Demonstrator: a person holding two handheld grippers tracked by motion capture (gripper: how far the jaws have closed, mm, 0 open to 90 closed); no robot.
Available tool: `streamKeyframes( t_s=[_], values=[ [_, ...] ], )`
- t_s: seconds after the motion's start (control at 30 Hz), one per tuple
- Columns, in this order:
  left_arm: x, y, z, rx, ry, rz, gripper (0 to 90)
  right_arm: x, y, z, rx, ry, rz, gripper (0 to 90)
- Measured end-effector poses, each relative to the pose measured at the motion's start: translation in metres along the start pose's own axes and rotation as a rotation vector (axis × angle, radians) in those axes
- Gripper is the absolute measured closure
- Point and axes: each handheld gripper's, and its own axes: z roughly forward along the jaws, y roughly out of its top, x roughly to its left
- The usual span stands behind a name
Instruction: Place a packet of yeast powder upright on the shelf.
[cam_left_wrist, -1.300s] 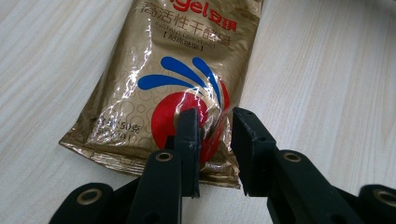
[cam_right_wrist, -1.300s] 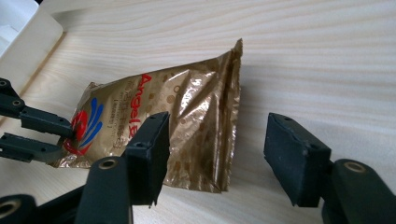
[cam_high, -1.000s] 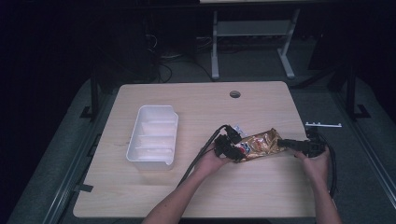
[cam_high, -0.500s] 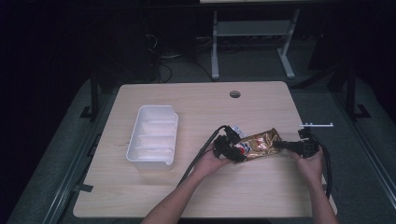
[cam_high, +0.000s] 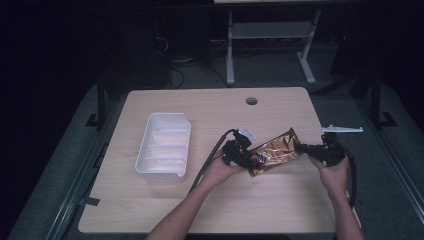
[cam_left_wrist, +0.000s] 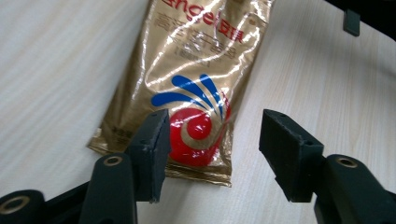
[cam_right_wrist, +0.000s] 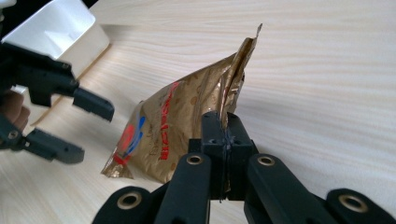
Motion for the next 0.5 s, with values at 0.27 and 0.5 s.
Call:
streamKeyframes(
  t_s=[0.27,0.5],
  values=[
    [0.004,-0.001,-0.015,-0.079,0.002,-0.006,35.1,0.035,0.016,-0.012,-0.013,0.011,-0.151,89.4],
    [0.011,-0.008,-0.024,-0.117,0.004,-0.012,23.7,0.071,0.029,-0.019,-0.019,0.070,-0.307,89.4]
  ],
)
